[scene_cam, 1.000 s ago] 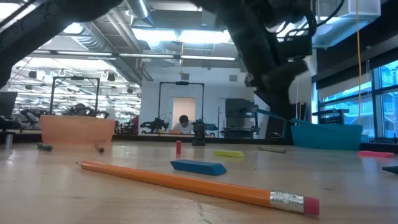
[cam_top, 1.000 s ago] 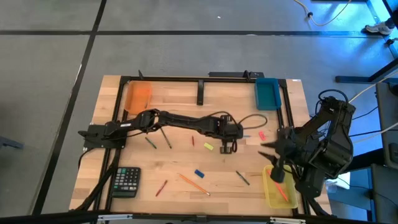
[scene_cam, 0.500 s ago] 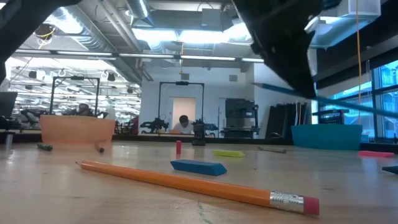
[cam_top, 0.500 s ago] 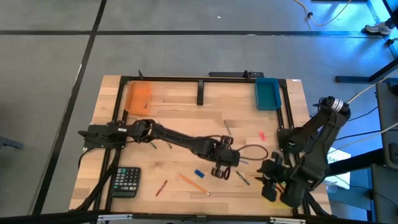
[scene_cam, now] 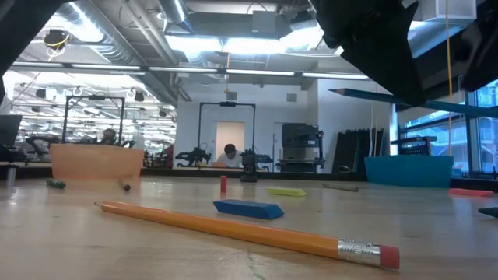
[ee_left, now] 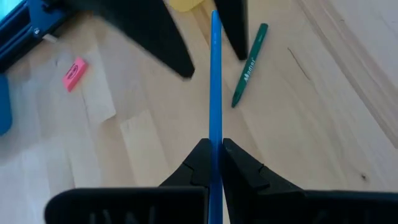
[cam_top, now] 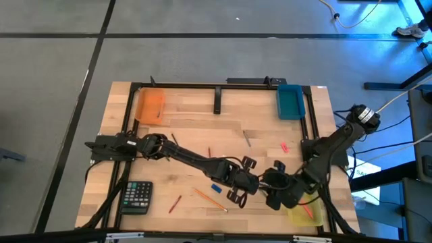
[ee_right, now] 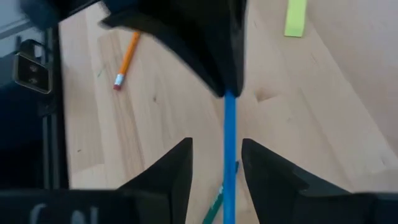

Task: Sort crayons/erasers/pens/pencils in bins
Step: Put the blue pencil into the yellow bin

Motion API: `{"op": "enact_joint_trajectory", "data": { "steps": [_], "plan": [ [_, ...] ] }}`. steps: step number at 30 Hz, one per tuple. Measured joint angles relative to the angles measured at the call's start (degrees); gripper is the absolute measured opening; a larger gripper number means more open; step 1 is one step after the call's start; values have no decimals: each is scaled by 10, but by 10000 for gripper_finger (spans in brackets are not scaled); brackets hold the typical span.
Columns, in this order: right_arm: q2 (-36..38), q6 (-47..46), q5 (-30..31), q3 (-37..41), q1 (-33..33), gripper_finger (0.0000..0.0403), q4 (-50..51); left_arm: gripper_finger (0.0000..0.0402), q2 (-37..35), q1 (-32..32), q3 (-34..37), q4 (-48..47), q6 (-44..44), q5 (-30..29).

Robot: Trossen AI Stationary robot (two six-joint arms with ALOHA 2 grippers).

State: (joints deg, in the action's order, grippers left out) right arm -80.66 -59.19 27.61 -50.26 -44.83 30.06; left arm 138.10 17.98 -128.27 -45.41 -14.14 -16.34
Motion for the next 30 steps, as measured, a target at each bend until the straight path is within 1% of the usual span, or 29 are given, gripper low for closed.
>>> {"op": "enact_joint_trajectory", "data": {
  "steps": [2, 6, 9, 16, 21, 25, 28, 30],
  "plan": [
    [0, 16, -15, 0, 18, 142, -5, 14, 0, 0, 0, 0, 0, -1],
    [-1, 61, -66, 0, 46, 142, -34, 14, 0, 0, 0, 0, 0, -14],
    [-4, 85, -78, 0, 58, 142, -39, 14, 0, 0, 0, 1, 0, -15],
    [-9, 87, -79, 0, 68, 142, -28, 14, 0, 8, 0, 4, -1, -15],
    [-27, 86, -114, 0, 72, 142, -31, 14, 1, 17, 0, 11, -16, -19],
    [-45, 86, -128, 0, 73, 141, -46, 14, 1, 21, 0, 22, -27, -27],
    [-47, 82, -131, 0, 72, 130, -59, 14, 1, 23, 0, 25, -28, -28],
    [-47, 77, -139, 0, 72, 111, -63, 14, 1, 22, 0, 25, -27, -28]
  ]
}}
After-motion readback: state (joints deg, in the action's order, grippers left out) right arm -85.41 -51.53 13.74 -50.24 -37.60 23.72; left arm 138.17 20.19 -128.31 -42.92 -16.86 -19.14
